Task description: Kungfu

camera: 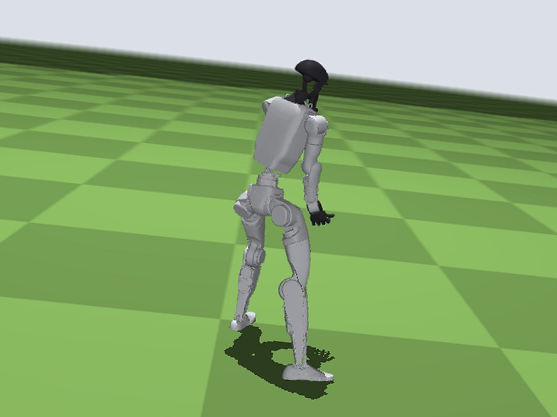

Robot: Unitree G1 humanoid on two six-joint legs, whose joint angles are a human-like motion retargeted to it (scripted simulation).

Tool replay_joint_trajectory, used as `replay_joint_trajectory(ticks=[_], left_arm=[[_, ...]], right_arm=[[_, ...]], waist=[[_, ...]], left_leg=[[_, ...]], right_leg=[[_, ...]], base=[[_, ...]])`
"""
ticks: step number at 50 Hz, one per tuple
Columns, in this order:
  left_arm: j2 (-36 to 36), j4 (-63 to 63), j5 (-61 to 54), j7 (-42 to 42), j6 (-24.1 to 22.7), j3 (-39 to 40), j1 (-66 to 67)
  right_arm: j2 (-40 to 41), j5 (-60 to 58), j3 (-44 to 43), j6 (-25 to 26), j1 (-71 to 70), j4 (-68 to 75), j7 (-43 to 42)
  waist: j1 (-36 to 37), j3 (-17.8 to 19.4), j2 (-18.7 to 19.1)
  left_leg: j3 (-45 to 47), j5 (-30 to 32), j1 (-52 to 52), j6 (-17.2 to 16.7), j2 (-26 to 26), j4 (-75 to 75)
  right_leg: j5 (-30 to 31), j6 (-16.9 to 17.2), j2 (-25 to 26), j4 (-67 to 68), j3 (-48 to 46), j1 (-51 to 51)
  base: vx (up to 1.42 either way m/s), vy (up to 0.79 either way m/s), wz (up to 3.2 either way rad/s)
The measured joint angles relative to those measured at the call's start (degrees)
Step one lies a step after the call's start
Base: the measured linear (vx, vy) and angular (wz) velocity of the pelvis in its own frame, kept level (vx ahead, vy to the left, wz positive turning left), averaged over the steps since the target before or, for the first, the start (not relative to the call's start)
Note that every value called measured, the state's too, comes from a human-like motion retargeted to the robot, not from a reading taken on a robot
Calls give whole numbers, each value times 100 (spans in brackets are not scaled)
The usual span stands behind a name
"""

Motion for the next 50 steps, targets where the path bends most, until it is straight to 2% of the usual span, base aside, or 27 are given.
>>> replay_joint_trajectory(ticks=[2,5,8,10,13,16,20,23,27,31,35,38,40,43,45,47,50], left_arm=[[43,-261,-239,38,131,170,-125],[327,-594,-303,-335,361,384,-428],[557,-861,-535,-557,513,559,-638],[775,-905,-692,-686,397,546,-703],[1088,-822,-781,-947,335,480,-808],[1237,-720,-617,-1144,319,414,-949],[1294,-528,-383,-1007,326,334,-1030],[1305,-379,-369,-989,313,388,-938],[1289,-92,-520,-948,308,624,-595],[1197,267,-606,-993,397,1116,248],[743,877,-524,-1265,425,1935,1494],[86,1801,-806,-1514,530,2482,2429],[-390,2629,-1322,-1811,687,2655,2966],[-1103,3803,-3147,-2894,1161,2581,3698],[-1573,4264,-5026,-4066,1485,2439,4241],[-2045,4529,-7308,-5404,1549,2347,4787],[-2552,5257,-10442,-6812,1960,2371,5263]], right_arm=[[38,-73,-484,898,-1063,1135,701],[-39,1259,-31,614,-2105,1782,555],[224,672,-201,450,-2223,1196,744],[282,320,6,553,-2221,1137,998],[312,14,417,642,-2141,1291,975],[379,234,502,618,-1956,1337,906],[442,644,535,650,-1728,1445,916],[430,505,703,569,-1642,1454,756],[410,-273,842,377,-1570,1229,446],[383,-807,899,154,-1701,778,98],[346,-952,854,-329,-2074,-128,-314],[230,-1016,965,-577,-2486,-1276,-500],[-23,-1085,1091,-659,-2746,-2276,-573],[-889,-1126,1146,-780,-3173,-4094,-742],[-1622,-1187,983,-858,-3443,-5365,-980],[-2368,-1342,596,-982,-3639,-6553,-1286],[-3412,-1636,-515,-1182,-3499,-8128,-1703]], waist=[[449,-77,44],[1136,-265,-147],[1386,-195,-137],[1328,-195,-164],[1196,-187,-202],[1145,-148,-227],[1092,-127,-315],[1060,-76,-383],[967,-20,-430],[808,13,-406],[682,56,-367],[553,26,-297],[481,-39,-292],[374,-230,-469],[310,-301,-564],[135,-309,-675],[-333,-475,-742]], left_leg=[[-5,-195,-187,96,-148,330],[88,-459,-456,190,-174,705],[29,-581,-598,292,-173,920],[-60,-616,-653,331,-238,972],[-156,-644,-700,381,-249,968],[-241,-635,-699,381,-219,920],[-299,-560,-695,340,-226,842],[-282,-457,-650,280,-207,739],[-243,-242,-524,169,-152,484],[-201,99,-248,13,-66,-17],[0,572,313,-212,138,-840],[227,973,889,-445,407,-1589],[435,1280,1353,-594,543,-2175],[896,1765,1980,-594,430,-3135],[1207,2000,2357,-594,472,-3662],[1477,2174,2628,-594,474,-4037],[1502,2415,2652,-594,478,-4356]], right_leg=[[229,147,-191,-98,-331,63],[498,172,-321,-171,-713,-73],[672,18,-270,-189,-908,-5],[717,-37,-259,-126,-849,26],[725,-328,-195,-26,-734,-4],[635,-605,-71,-9,-622,-12],[484,-535,-22,-56,-549,-24],[419,-352,-29,-108,-557,-73],[306,-83,-38,-132,-531,-139],[181,-8,0,-116,-476,-209],[-1,-57,83,-50,-313,-300],[-228,-115,271,38,-173,-306],[-409,-144,351,153,-64,-324],[-698,-138,131,628,194,-643],[-1050,-126,-12,1328,594,-1062],[-1426,-130,-126,2113,1106,-1591],[-2022,-167,-154,2948,1281,-2009]], base=[[22,50,8],[18,27,-21],[8,19,11],[11,15,32],[6,6,13],[0,-5,4],[-3,-11,-5],[-10,-14,-22],[-16,-20,-21],[-18,-25,-22],[-21,-34,-39],[-15,-41,-43],[-9,-41,-44],[-15,-50,-46],[-14,-55,-66],[-10,-47,-41],[4,-57,36]])
